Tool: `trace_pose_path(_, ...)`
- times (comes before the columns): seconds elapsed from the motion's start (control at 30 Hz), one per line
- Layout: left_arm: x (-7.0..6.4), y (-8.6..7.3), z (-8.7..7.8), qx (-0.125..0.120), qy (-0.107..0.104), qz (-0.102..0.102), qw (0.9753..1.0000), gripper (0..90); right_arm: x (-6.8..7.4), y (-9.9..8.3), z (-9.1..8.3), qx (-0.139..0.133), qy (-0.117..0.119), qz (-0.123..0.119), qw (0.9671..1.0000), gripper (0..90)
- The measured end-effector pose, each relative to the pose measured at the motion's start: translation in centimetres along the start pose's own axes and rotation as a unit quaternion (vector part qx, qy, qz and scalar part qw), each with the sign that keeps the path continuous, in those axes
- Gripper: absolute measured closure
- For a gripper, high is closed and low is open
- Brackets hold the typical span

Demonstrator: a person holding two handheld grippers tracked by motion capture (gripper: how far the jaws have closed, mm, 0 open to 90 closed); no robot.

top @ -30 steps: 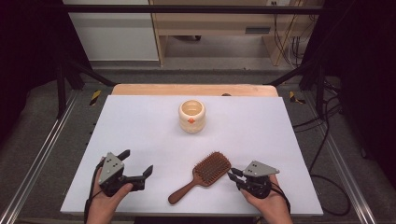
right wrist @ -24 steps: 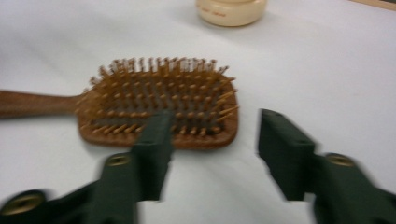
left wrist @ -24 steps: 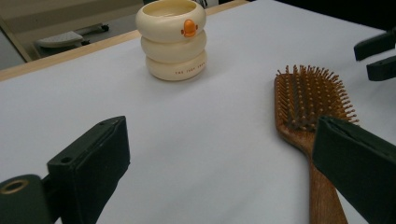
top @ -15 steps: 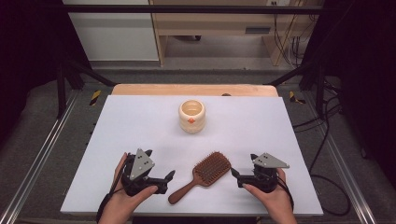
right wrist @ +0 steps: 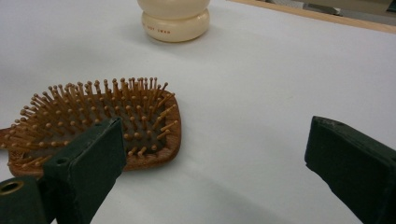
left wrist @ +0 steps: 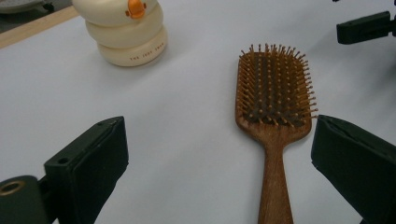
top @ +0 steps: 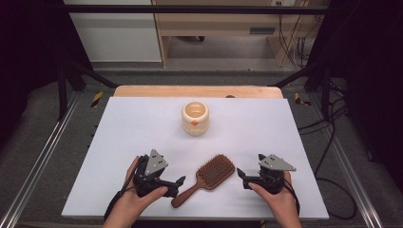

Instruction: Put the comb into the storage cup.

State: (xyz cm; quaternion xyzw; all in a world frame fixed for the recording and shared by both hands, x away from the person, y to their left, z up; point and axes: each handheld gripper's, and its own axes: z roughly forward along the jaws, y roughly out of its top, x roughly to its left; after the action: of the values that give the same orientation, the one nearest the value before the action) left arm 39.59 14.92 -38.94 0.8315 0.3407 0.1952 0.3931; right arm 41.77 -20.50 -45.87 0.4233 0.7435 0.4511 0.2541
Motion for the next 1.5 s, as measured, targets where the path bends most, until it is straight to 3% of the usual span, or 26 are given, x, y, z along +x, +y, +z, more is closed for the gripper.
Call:
trace_pose_path(0.17,0.0,0.3,0.6,0.024,-0.013,0.007,0.9996,4.1,0.0,-0.1,0.0,0.003,0.0,-0.003,1.0,5.9)
trace_pose_path(0.27,0.2,0.6,0.5,0.033,-0.01,0.01,0.9994,4.1,-0.1,-0.1,-0.2,-0.001,0.0,-0.007,1.0,5.9)
trace_pose_path(0.47,0.4,1.1,0.5,0.04,-0.007,0.02,0.999,4.1,-0.3,0.0,-0.5,-0.013,-0.006,-0.009,0.9999,6.4)
trace_pose_path(0.77,1.1,1.0,1.7,0.052,-0.012,0.018,0.9984,4.2,-0.2,0.2,-0.5,-0.021,-0.005,-0.007,0.9998,6.4)
trace_pose_path(1.23,0.2,1.4,3.1,0.058,-0.034,0.026,0.9974,4.4,-0.2,0.2,-0.6,-0.022,-0.005,-0.006,0.9997,6.3)
trace_pose_path(1.37,-0.3,1.5,3.1,0.056,-0.035,0.044,0.9968,4.3,-0.2,0.1,-0.5,-0.021,-0.004,-0.009,0.9997,7.0)
trace_pose_path(1.5,-0.7,1.5,3.6,0.061,-0.043,0.04,0.9964,4.1,-0.1,0.1,-0.4,-0.018,-0.002,-0.01,0.9998,6.9)
